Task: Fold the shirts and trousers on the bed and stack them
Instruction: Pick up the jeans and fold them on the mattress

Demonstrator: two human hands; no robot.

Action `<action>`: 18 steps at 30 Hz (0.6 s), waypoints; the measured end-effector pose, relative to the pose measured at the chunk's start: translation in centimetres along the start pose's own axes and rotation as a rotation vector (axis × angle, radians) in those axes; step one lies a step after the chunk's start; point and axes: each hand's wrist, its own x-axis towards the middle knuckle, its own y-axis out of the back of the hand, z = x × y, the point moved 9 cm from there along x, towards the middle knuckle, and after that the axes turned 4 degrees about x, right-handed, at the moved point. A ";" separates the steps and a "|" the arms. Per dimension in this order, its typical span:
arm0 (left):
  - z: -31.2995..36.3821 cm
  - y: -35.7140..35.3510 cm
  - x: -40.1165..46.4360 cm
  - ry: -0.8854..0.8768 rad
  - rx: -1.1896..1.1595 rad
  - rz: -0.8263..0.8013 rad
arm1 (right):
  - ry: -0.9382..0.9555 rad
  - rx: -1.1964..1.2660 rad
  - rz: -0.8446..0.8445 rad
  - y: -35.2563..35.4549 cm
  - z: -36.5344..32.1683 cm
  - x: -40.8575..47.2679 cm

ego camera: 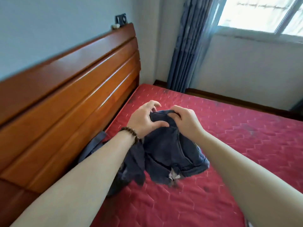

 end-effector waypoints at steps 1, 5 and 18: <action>2.9 -0.7 -0.2 -0.021 -0.034 -0.059 | 0.038 0.004 -0.011 2.3 -1.2 -0.9; 12.8 -3.4 -0.9 -0.086 -0.088 -0.140 | 0.118 0.023 -0.031 10.6 -4.4 -4.9; 29.2 -4.9 -0.8 -0.146 -0.251 -0.039 | -0.284 0.423 -0.194 25.9 3.6 -18.3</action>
